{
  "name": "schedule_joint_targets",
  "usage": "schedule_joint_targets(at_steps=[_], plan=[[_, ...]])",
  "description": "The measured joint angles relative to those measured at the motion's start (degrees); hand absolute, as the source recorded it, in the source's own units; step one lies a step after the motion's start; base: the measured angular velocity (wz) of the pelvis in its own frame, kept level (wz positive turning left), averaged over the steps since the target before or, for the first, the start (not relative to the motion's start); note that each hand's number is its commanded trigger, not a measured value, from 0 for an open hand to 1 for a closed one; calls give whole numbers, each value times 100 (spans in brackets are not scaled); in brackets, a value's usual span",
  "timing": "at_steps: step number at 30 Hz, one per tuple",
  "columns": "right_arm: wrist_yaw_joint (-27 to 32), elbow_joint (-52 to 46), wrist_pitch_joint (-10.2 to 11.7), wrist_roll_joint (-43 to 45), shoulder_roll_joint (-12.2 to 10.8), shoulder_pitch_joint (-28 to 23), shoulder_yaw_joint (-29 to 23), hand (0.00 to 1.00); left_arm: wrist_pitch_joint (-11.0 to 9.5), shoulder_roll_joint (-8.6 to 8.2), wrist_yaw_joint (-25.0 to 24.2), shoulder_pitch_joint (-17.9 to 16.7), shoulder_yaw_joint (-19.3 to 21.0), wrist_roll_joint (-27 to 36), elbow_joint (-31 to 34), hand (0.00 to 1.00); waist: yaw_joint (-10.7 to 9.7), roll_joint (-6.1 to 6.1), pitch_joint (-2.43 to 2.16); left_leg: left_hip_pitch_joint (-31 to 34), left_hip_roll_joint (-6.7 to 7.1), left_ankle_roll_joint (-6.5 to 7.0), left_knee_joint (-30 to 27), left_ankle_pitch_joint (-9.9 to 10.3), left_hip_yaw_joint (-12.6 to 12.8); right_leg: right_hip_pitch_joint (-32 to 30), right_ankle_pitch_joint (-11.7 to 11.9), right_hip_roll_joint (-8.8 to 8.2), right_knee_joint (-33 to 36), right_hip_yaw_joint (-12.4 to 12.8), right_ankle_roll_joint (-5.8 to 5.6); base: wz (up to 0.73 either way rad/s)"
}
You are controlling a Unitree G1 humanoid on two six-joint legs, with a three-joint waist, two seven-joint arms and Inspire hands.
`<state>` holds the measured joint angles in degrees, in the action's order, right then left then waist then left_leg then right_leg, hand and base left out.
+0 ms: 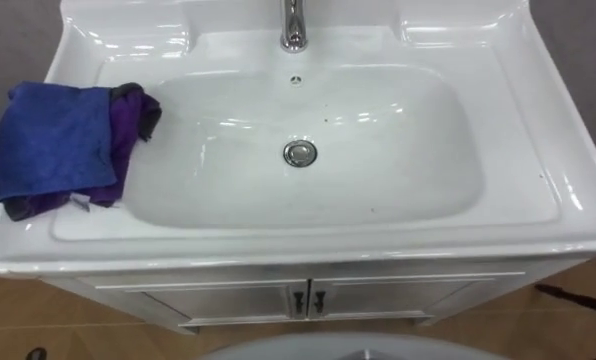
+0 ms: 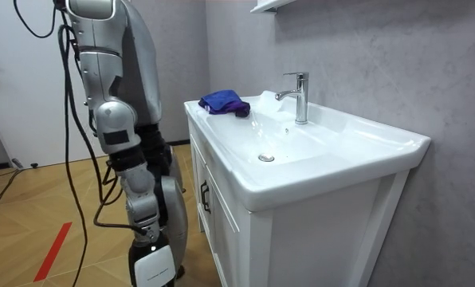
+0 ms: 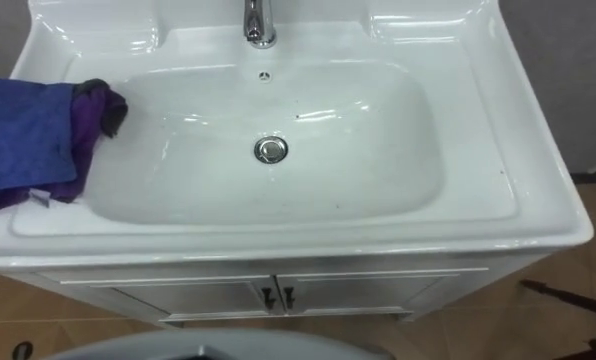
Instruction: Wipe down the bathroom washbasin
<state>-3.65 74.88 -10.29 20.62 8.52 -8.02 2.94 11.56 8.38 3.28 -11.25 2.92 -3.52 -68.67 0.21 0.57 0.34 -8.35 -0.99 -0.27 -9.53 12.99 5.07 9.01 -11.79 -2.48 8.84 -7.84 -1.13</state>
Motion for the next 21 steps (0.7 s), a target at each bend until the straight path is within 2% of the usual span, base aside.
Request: schedule_joint_targets(at_steps=[5, 13, 21], plan=[[-28, 3, -178, -140, -62, -37, -39, 0, 93, -18, -160, -66, -78, -122, 5, 0, -17, -12, -10, -1, -2, 0, -10, 0, 6, 6, 1, 1, 16, -2, 1, 0], [129, 120, -171, -1315, -103, -2, -204, 0, 166, -64, -283, -131, -70, -117, 25, 0, -13, -6, -16, -20, 0, -2, -32, -2, 6, 11, 1, -1, 5, -16, 1, 0], [315, 136, -169, -1329, -134, 105, -211, 0, 189, -98, -300, -143, -71, -231, 11, 0, -7, -45, -10, -4, -8, 1, -84, 4, 34, 10, -6, -5, -5, 0, 3, -1]])
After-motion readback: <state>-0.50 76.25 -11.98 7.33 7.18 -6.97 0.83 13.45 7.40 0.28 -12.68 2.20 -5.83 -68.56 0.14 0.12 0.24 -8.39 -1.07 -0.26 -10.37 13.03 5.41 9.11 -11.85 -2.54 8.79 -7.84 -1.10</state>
